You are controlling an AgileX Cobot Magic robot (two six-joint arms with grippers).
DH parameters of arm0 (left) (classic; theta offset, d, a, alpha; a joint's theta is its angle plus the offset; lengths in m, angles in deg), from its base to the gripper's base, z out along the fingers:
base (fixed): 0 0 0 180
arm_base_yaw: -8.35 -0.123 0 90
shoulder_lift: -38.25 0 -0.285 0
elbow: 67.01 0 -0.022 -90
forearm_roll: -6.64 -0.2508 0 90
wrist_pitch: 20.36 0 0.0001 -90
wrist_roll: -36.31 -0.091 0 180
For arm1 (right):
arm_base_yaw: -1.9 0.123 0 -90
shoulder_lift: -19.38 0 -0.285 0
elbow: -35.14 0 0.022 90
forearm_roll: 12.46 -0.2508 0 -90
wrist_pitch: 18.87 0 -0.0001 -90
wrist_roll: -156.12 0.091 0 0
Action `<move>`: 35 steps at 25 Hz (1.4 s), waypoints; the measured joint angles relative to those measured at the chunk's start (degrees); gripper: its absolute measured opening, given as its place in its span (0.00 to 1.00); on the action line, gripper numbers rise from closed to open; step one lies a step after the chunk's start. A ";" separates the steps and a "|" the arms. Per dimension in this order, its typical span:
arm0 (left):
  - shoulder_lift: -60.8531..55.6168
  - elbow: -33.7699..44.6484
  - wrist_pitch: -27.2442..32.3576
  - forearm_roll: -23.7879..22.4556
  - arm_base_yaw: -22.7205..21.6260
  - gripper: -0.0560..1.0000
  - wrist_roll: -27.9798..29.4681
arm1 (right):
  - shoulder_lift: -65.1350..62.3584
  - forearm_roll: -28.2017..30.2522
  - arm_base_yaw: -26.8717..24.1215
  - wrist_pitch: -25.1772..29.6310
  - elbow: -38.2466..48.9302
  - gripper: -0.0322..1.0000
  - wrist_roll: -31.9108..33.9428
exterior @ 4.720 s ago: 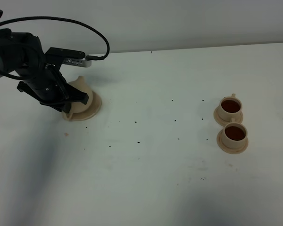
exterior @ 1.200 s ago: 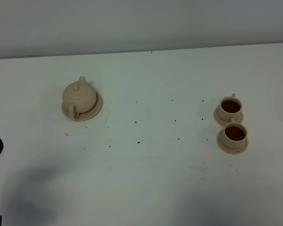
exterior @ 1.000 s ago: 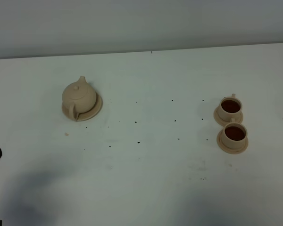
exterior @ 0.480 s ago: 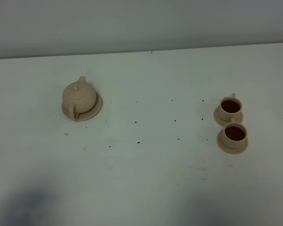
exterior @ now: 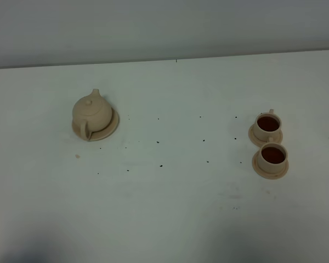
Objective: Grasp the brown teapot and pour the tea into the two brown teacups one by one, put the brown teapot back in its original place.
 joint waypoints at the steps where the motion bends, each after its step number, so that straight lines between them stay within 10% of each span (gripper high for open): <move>1: 0.00 0.00 0.00 0.00 0.00 0.33 0.00 | 0.00 0.00 0.00 0.00 0.00 0.35 0.00; 35: -0.07 0.00 0.00 0.00 0.00 0.33 0.00 | 0.00 0.00 0.00 0.00 0.00 0.35 0.00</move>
